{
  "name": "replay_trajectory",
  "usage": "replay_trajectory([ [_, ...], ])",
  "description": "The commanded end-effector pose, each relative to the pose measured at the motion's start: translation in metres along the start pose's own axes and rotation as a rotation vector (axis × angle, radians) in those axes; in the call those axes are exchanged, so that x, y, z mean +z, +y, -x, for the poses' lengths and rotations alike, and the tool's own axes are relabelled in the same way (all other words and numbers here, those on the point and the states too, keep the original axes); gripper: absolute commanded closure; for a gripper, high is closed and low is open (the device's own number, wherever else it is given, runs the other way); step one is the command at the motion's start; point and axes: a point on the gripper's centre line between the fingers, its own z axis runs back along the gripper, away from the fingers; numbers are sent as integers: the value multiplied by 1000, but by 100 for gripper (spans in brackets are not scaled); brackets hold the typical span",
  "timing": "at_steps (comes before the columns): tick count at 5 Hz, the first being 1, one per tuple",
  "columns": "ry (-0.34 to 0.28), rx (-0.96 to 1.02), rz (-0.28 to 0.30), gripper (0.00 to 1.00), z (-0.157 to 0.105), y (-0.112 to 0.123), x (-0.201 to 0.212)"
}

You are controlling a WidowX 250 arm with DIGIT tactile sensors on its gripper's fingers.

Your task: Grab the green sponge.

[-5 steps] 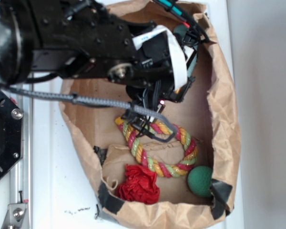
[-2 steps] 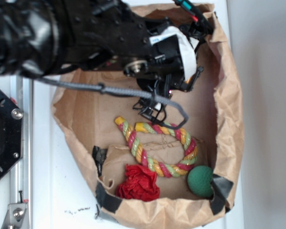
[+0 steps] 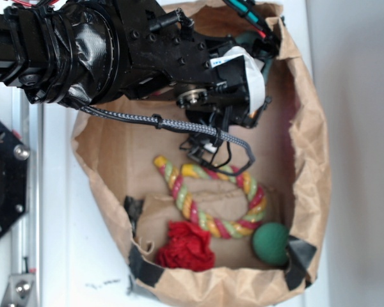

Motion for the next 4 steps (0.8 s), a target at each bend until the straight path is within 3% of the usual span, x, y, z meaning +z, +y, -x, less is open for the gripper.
replay_trajectory([
  [1,-27,-2,-39,100,-7,8,15],
  [2,-38,3,-54,100,-9,12,23],
  [4,-75,45,-18,100,-12,23,53],
])
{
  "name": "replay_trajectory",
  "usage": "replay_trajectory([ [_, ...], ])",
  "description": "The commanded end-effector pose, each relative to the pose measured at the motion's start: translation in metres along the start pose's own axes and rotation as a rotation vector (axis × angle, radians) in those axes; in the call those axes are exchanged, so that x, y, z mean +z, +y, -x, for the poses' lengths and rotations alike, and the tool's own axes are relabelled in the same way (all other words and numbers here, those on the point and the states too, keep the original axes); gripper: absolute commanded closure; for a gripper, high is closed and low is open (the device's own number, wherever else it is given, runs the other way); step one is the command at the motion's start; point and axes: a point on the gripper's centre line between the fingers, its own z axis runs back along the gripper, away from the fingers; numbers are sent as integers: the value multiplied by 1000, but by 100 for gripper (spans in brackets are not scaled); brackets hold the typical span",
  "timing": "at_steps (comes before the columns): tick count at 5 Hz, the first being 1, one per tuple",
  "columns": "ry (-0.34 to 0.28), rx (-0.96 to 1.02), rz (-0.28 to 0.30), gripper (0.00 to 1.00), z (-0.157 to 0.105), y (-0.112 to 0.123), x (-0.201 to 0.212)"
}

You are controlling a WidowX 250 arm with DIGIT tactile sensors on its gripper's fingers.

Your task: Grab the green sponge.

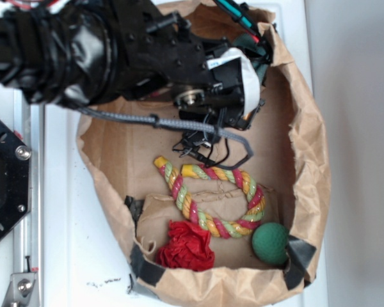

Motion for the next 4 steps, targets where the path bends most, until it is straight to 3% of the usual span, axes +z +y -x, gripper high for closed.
replay_trajectory([
  [1,-76,82,3,100,-21,24,70],
  [3,-102,334,72,100,-59,24,119],
  [4,-58,479,52,100,-65,18,133],
])
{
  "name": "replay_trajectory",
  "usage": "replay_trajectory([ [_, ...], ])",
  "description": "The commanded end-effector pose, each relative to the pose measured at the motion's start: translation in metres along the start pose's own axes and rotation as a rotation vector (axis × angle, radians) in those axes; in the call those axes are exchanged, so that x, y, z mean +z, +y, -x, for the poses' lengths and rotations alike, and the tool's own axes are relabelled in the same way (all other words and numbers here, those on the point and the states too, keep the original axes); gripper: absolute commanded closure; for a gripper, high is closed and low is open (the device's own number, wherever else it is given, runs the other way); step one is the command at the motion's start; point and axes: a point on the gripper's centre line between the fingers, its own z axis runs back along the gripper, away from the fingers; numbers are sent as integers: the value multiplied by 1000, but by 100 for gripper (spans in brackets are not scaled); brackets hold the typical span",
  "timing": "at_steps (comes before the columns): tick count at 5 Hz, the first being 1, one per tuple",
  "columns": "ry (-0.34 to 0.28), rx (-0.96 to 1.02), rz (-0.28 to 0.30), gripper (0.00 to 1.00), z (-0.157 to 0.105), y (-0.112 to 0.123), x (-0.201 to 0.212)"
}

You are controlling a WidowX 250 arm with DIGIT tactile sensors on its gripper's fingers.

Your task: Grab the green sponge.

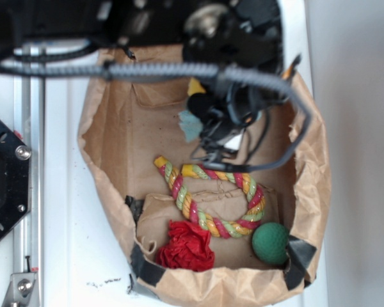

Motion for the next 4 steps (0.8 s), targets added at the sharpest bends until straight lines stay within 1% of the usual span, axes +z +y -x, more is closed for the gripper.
replay_trajectory([
  [1,-15,282,-115,100,-20,-12,44],
  [2,3,305,-111,100,-18,-19,40],
  [3,-11,275,-119,100,-13,-25,40],
  [4,-52,263,-83,100,-2,-36,43],
])
